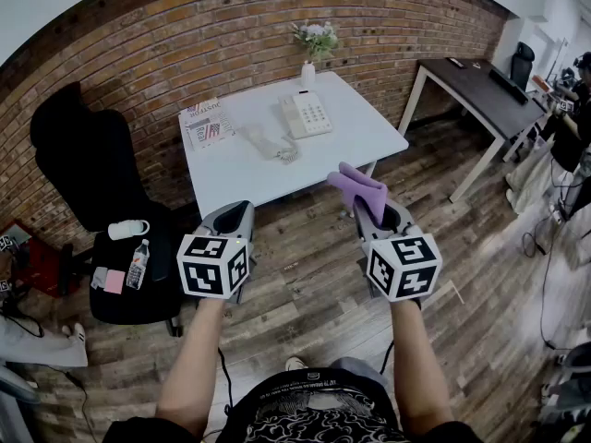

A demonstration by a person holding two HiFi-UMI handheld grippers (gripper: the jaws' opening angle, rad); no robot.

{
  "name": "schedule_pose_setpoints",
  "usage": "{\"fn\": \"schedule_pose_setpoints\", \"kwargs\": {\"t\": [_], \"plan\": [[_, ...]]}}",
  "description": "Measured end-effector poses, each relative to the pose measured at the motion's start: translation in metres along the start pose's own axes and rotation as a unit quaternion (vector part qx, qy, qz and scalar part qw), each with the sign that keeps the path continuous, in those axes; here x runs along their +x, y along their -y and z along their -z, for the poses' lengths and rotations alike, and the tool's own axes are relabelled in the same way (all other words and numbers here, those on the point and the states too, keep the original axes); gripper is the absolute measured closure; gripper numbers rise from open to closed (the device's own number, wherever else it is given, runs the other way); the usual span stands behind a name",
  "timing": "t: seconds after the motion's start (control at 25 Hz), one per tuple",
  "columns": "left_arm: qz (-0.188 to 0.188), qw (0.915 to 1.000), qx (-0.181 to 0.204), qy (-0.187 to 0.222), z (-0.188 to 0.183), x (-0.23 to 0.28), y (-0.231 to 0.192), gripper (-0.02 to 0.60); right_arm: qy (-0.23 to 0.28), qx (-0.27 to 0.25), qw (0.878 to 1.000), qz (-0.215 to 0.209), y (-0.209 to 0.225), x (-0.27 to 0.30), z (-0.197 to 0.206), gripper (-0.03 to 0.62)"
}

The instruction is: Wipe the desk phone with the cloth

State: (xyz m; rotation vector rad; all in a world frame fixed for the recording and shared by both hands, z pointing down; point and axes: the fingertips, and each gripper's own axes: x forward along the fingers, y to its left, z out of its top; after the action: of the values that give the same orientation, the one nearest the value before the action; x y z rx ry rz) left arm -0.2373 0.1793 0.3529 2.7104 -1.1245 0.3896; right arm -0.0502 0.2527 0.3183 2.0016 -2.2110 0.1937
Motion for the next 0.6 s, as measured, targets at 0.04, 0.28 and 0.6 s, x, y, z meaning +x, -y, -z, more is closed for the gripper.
{"fn": "schedule_pose_setpoints", "kwargs": {"t": [0.04, 0.28, 0.6], "plan": [[0.001, 1.0, -0.001, -0.001, 0.001, 0.002, 0.0, 0.58, -0.001, 0.001, 1.0, 0.0, 0.0, 0.001, 0.0, 0.551], [0.007, 0.9999, -0.003, -0.007, 0.004, 0.015, 0.0, 0.58, -0.002, 0.002, 1.0, 0.0, 0.006, 0.012, 0.0, 0.551], [0.006, 0.9999, 0.012, 0.001, -0.005, 0.051, 0.001, 0.58, 0.0, 0.006, 1.0, -0.01, 0.034, 0.04, 0.003, 0.551]]}}
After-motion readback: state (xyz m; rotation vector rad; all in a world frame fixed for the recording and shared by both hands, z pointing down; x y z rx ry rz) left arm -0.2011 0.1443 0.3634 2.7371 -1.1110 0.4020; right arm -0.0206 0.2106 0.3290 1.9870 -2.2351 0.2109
